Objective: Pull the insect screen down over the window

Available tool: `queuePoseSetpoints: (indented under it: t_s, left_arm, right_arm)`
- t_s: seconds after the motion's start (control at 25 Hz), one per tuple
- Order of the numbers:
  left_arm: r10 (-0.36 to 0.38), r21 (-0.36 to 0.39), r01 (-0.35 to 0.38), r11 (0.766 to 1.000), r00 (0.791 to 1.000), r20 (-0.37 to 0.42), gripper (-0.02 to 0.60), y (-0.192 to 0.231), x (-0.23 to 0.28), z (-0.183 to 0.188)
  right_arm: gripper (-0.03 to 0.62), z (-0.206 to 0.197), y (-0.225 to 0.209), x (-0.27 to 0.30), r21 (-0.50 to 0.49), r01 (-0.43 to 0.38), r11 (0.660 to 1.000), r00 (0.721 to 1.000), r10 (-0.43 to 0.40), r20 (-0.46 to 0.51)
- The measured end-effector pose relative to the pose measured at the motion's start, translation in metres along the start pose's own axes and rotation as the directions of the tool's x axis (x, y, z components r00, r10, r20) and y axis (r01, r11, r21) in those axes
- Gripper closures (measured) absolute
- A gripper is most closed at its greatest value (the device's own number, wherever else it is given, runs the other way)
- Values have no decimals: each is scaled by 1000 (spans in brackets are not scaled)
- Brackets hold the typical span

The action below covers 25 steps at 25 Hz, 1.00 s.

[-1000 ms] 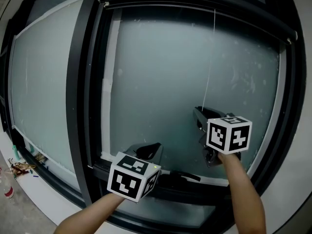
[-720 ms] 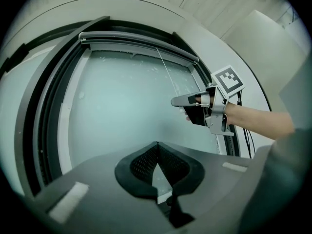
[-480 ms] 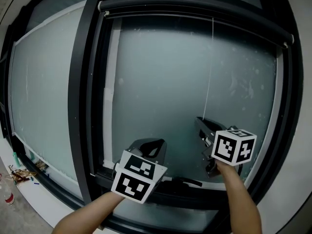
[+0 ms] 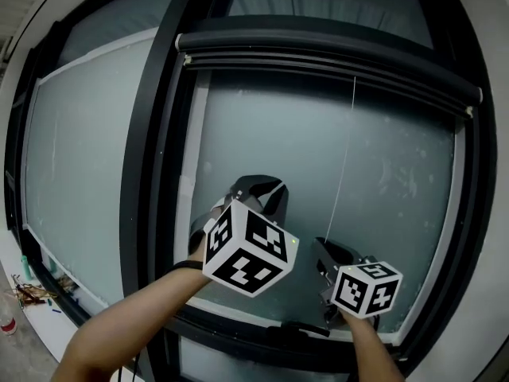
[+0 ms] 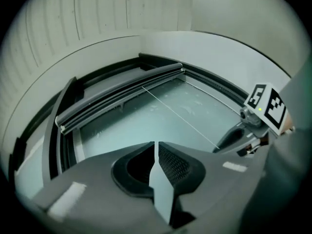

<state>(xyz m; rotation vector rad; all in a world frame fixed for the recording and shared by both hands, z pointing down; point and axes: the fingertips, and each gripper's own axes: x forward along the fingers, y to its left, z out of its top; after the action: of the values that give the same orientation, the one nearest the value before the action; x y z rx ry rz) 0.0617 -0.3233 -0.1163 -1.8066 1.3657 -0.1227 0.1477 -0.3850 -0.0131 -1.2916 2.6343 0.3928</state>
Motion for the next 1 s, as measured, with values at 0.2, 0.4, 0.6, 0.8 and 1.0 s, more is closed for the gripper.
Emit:
queuePoseSetpoints:
  t_s: [0.2,0.4,0.6,0.8,1.0]
  left_arm:
    - [60,137,-66,988,997,50,523,47,21,33]
    - [80,312,-90,946,996,45,432,75,47,30]
    - [125,520,-131,844,991,46,371,105,77,33]
    - [132,559,-123,820,991,24,327,133,104,29]
    - [124,636,-98,766,992,3,294,125,128,18]
  right_arm:
    - [571,-10,-7,4,-19,18,1000,1000,-18,5]
    - [571,-26,-2,18,-32,23,999,999,-23,22]
    - [569,-50,5,29,-82,52,995,998,-53,-18]
    - [569,-88,-1,34,-39,87,995,996,-88,-31]
    - [569,-96,-9,37,-88,124,988,991,-128,-43]
